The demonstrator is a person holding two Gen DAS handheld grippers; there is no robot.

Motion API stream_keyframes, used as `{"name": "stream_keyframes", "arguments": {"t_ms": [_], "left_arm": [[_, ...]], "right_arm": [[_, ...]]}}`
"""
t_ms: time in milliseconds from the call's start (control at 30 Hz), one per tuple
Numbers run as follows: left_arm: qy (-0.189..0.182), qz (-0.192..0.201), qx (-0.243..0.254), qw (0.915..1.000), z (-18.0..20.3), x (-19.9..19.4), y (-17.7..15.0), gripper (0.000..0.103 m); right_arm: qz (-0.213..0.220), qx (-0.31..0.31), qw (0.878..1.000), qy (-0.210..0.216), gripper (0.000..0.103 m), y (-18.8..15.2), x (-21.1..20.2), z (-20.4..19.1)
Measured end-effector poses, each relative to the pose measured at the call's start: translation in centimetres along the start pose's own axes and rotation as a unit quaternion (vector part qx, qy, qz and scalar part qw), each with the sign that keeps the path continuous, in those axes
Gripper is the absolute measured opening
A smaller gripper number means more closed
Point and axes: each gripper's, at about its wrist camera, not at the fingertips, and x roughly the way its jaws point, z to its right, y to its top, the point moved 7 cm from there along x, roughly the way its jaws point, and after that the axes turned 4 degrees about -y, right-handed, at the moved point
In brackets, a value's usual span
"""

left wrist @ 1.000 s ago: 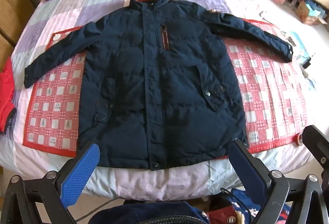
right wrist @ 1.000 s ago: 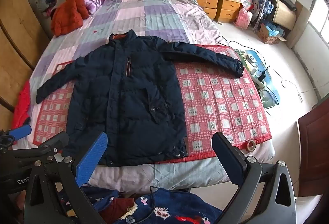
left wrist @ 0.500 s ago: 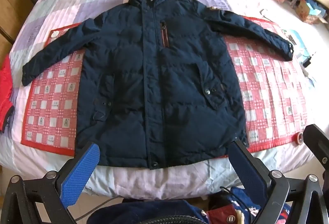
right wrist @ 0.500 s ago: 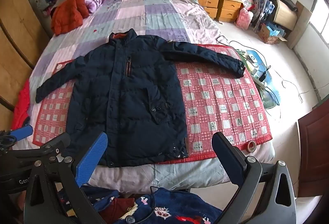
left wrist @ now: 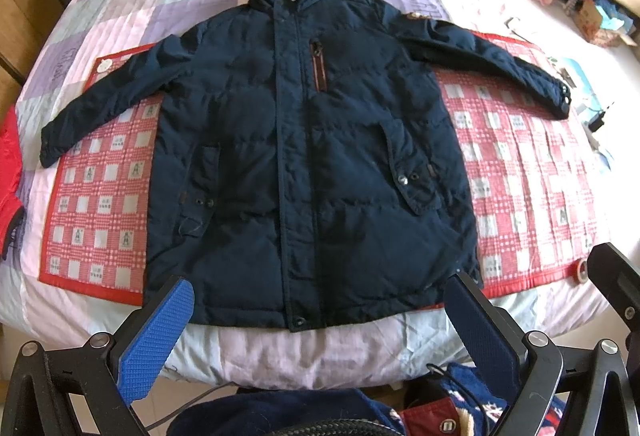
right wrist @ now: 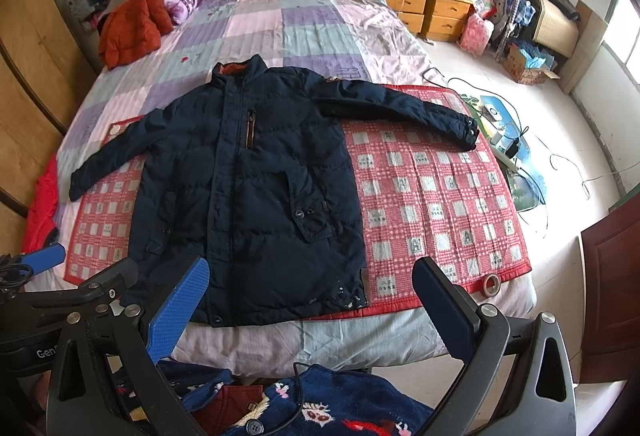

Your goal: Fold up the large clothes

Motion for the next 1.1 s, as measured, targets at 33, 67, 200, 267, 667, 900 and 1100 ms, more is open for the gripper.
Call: {"name": "stream_keyframes", "arguments": {"t_ms": [33,67,200,267,667,900,1100], "left_arm": [[0.0,0.0,0.0,1.0,0.0,0.0,0.1,0.103],[0.0,0.0,0.0,1.0,0.0,0.0,0.0,0.103],[-0.001,-0.002,-0.001,1.0,-0.1,0.0,-0.1,0.103],[0.0,-0.006,-0.001,1.0,0.5,1.3,-0.3,0.103],[-0.003,-0.015,-0.004,0.9999,0.5,2.2,-0.5,0.103],[-0.005,-0.018,-0.005,0.9998,0.4,2.5,-0.5,0.103],[-0.006,-0.027,-0.01,0.9996,0.1,3.9,-0.5,0.103]], "right_arm": [[0.0,0.0,1.0,0.0,0.103,0.0,0.0,0.0],[0.0,0.0,1.0,0.0,0.103,0.0,0.0,0.0],[-0.003,0.0,1.0,0.0,0.103,0.2,0.4,-0.3],[-0.006,0.001,1.0,0.0,0.103,0.0,0.5,-0.7],[-0.019,-0.002,1.0,0.005,0.103,0.1,1.6,-0.4],[-0.025,-0.007,1.0,0.005,0.103,0.8,2.1,-0.6],[-0.036,-0.013,0.999,0.006,0.103,1.0,3.2,-0.9]]}}
